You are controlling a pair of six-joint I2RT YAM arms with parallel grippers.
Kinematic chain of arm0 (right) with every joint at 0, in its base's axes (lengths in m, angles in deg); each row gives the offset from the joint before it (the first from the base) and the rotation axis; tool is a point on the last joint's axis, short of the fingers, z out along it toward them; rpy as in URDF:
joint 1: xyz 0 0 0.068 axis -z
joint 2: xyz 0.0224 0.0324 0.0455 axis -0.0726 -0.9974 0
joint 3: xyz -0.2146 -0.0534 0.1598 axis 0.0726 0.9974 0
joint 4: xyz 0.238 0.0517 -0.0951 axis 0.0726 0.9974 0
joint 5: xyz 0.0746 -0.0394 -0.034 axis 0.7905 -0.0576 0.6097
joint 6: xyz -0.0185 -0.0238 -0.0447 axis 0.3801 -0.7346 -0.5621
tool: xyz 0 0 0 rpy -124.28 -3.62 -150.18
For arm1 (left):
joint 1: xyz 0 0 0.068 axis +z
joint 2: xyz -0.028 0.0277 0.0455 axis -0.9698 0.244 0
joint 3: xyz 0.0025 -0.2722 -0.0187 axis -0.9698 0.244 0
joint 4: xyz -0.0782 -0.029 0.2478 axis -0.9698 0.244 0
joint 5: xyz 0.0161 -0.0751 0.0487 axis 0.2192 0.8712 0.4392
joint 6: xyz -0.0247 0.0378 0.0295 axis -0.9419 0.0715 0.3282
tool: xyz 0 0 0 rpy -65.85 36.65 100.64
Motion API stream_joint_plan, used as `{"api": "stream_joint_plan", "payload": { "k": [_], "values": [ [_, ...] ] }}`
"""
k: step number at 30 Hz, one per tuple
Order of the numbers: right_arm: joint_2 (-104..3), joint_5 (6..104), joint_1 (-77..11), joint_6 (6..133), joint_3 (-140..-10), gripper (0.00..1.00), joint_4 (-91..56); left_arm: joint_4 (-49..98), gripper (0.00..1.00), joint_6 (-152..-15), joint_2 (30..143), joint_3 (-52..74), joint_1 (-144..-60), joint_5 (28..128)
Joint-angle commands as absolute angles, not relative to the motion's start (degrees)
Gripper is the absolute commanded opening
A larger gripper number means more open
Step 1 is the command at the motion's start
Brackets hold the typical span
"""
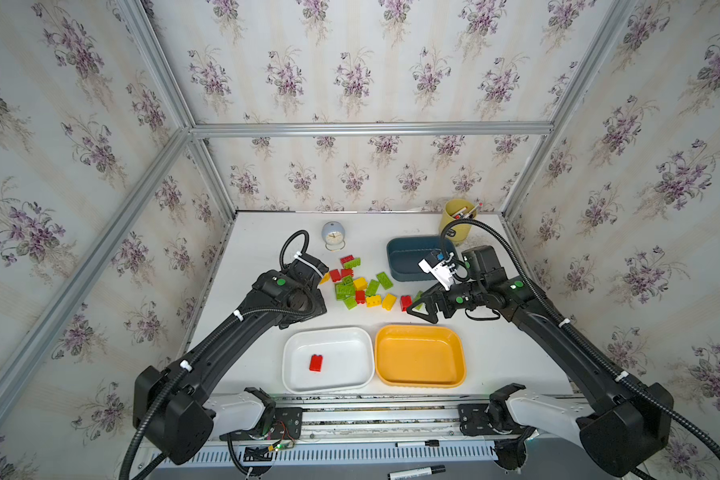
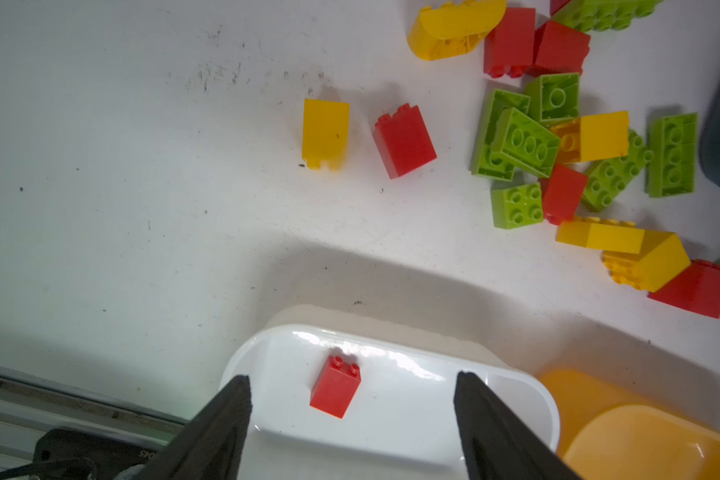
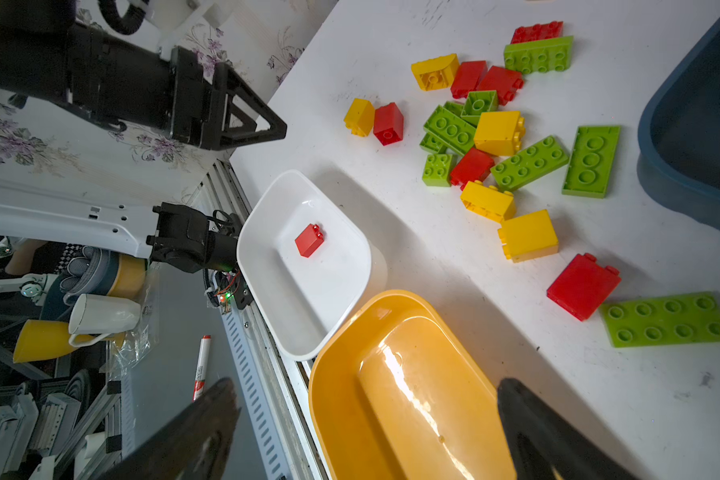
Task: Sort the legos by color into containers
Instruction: 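Grasp a yellow brick beside the pile with the left gripper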
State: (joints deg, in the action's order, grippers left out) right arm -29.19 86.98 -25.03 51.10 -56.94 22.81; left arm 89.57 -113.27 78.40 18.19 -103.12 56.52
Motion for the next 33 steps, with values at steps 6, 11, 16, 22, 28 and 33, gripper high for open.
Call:
{"api": "stream_joint_plan", "payload": {
  "k": [6,11,16,22,28,33],
  "values": [
    [-28.3,87.6,-25.1,52.8,-55.2,1.00,19.7,78.6,0.79,-101.7,85.7,20.8,-96.4,58.3],
    [-27.9,86.7,-25.1,52.8,-54.7,1.00,19.8,72.9,0.75,-98.9,92.4,21.9,-94.7,60.0],
    [-27.4,85.6,-25.1,52.3,-54.5,1.00,20.8,69.9,0.70,-96.6,97.0,22.8,-92.0,60.2],
    [-27.1,84.6,-25.2,52.1,-53.7,1.00,21.4,65.6,0.64,-95.2,98.6,25.2,-89.5,61.0],
    [-28.0,84.8,-25.1,52.2,-54.2,1.00,21.4,62.1,0.56,-94.2,101.0,25.6,-88.1,61.8],
    [-28.8,85.4,-25.1,52.6,-54.3,1.00,20.9,61.4,0.44,-93.3,101.6,25.0,-87.5,61.8]
  ]
}}
